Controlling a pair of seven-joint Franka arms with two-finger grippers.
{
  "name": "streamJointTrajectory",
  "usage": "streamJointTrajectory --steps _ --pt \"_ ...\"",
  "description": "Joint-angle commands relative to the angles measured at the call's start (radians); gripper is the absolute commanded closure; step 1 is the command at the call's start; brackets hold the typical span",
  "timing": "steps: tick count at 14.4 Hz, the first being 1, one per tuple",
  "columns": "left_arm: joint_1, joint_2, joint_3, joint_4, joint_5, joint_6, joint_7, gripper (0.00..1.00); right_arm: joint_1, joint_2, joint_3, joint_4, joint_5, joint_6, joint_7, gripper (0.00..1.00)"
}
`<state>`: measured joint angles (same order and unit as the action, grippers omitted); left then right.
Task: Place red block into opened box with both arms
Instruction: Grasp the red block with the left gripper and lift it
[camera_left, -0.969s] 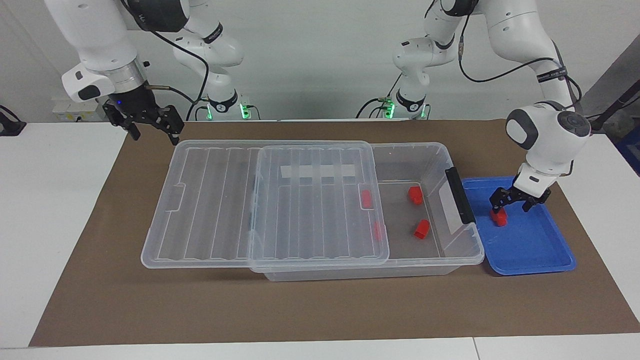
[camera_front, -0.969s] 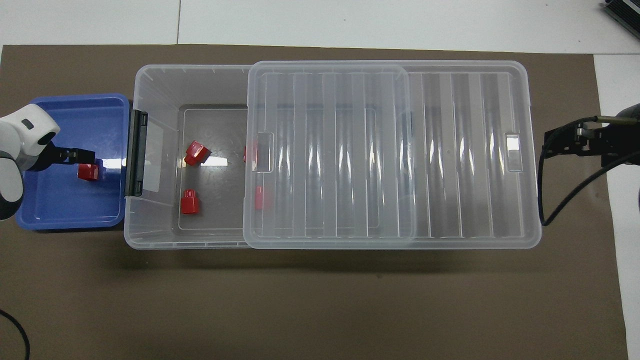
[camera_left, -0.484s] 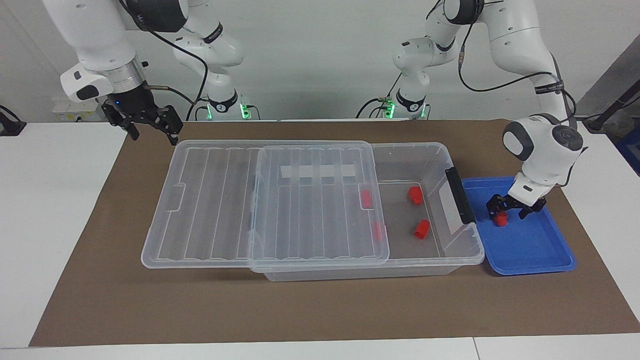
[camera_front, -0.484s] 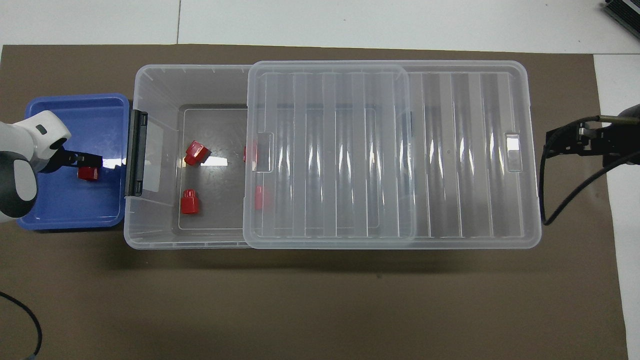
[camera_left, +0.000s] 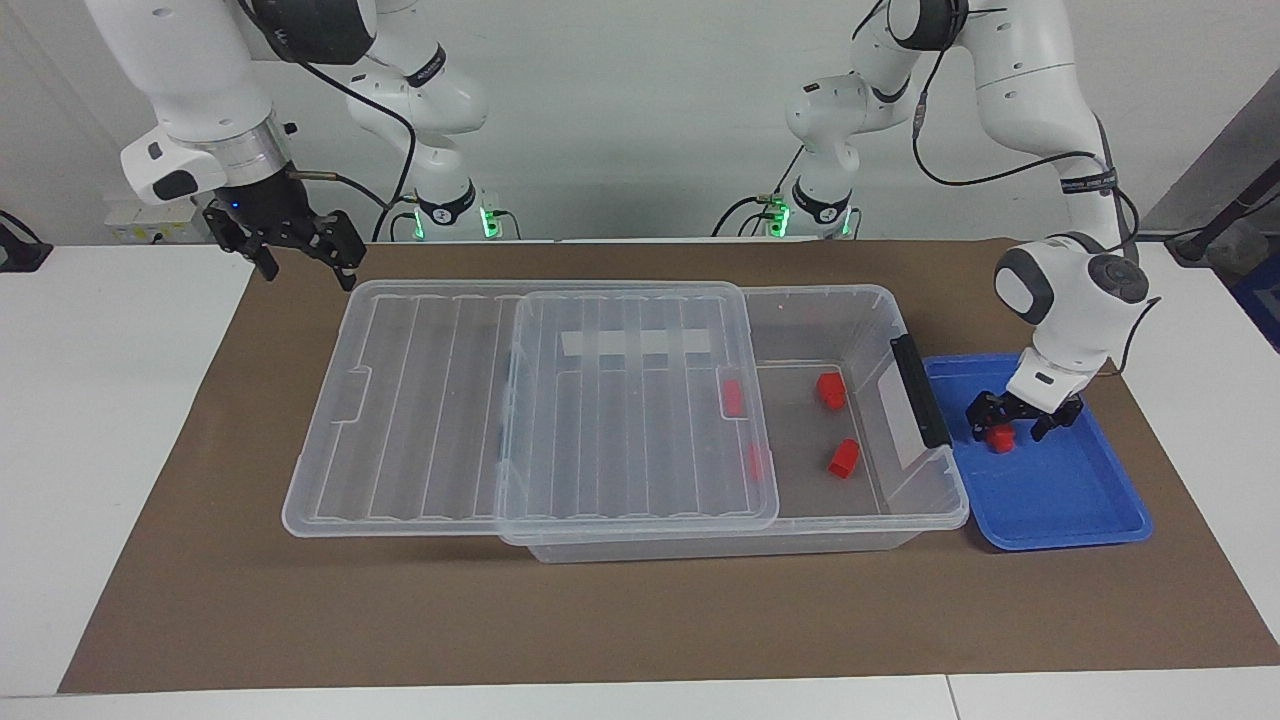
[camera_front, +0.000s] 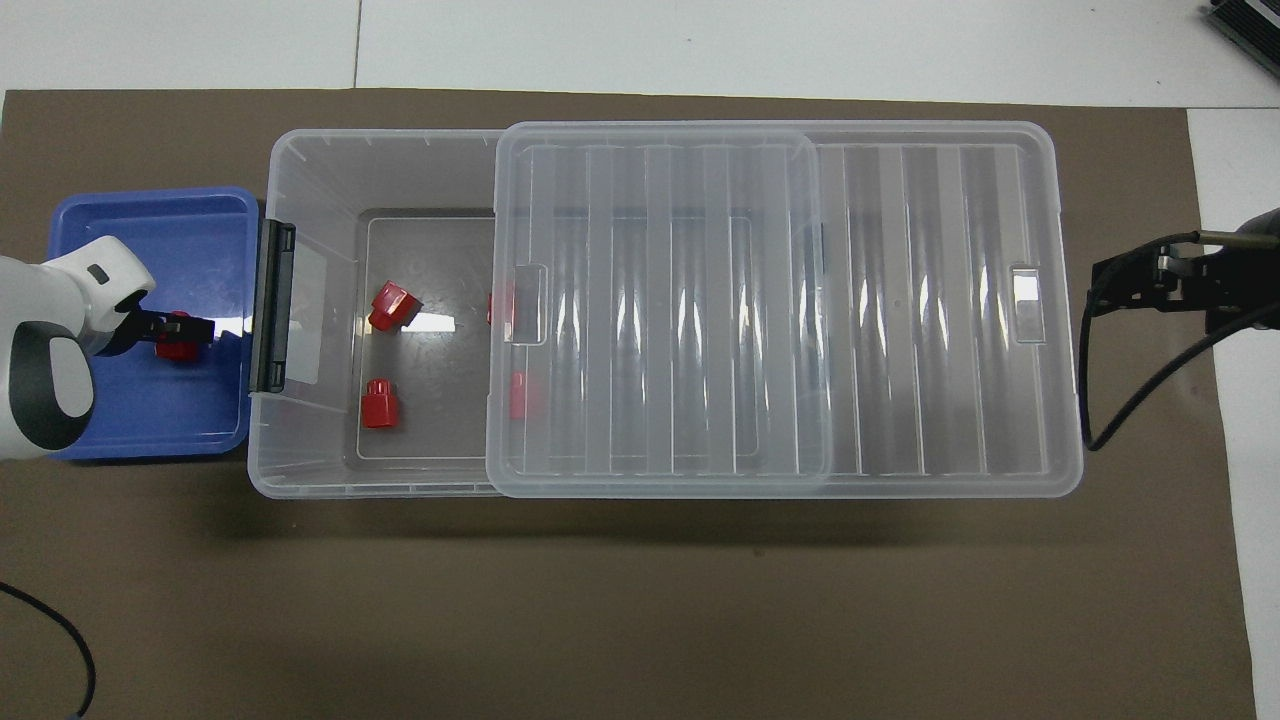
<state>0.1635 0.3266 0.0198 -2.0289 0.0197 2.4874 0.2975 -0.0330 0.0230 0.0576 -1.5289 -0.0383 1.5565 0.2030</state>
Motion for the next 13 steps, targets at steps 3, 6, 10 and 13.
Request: streamJointTrajectory --steps 3,6,10,13 --pt "-0.004 -0.006 0.002 -0.008 0.000 -0.007 0.009 0.88 -0.011 0.003 0.005 0.009 0.012 -0.012 -0.024 0.00" --pt "-0.005 -0.006 0.002 -0.001 0.000 -0.030 0.009 1.00 -0.011 0.003 0.005 0.009 0.012 -0.012 -0.024 0.00" --pt "-0.012 -0.004 0.000 0.215 -0.015 -0.342 -0.006 1.00 -0.011 0.003 0.005 0.009 0.012 -0.012 -0.024 0.00" --pt "-0.013 -0.011 -0.003 0.479 -0.079 -0.696 -0.095 1.00 -0.011 0.003 0.005 0.009 0.012 -0.012 -0.024 0.00"
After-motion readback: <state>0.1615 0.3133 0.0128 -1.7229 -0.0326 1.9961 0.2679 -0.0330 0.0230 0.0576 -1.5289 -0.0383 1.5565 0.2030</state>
